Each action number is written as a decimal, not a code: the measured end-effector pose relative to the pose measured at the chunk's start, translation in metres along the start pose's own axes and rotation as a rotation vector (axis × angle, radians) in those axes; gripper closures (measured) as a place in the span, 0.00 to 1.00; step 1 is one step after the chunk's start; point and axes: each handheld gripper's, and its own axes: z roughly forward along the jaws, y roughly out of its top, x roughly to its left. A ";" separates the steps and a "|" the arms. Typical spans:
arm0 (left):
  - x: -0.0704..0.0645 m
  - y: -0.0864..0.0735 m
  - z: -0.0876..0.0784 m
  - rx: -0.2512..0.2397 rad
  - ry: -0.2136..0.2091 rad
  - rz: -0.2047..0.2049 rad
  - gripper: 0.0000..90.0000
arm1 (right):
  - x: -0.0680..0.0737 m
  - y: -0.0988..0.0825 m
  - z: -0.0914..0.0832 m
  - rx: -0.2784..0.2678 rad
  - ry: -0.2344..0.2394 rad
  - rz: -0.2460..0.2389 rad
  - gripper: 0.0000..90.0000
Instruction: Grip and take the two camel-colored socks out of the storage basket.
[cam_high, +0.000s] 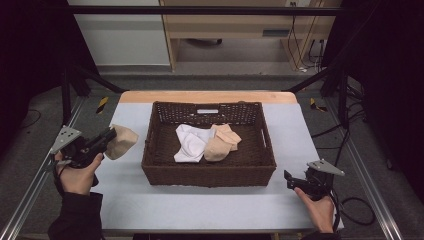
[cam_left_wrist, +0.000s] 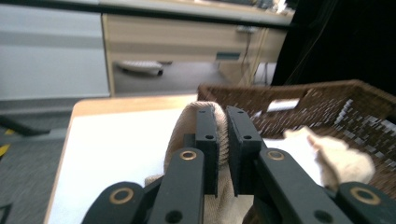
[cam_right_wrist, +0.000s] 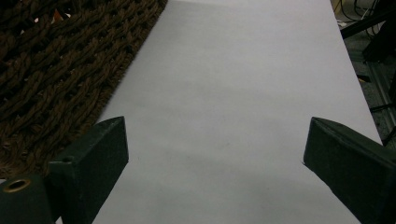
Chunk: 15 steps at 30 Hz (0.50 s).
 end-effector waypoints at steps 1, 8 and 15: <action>0.001 -0.003 0.001 0.010 0.005 -0.004 0.93 | 0.000 0.000 -0.001 0.000 0.002 0.002 0.08; 0.013 -0.023 0.004 0.073 0.049 -0.014 0.93 | 0.000 -0.001 -0.001 -0.005 0.005 0.002 0.08; 0.017 -0.043 0.014 0.151 0.055 -0.007 0.93 | 0.001 -0.001 -0.001 -0.002 0.006 -0.010 0.08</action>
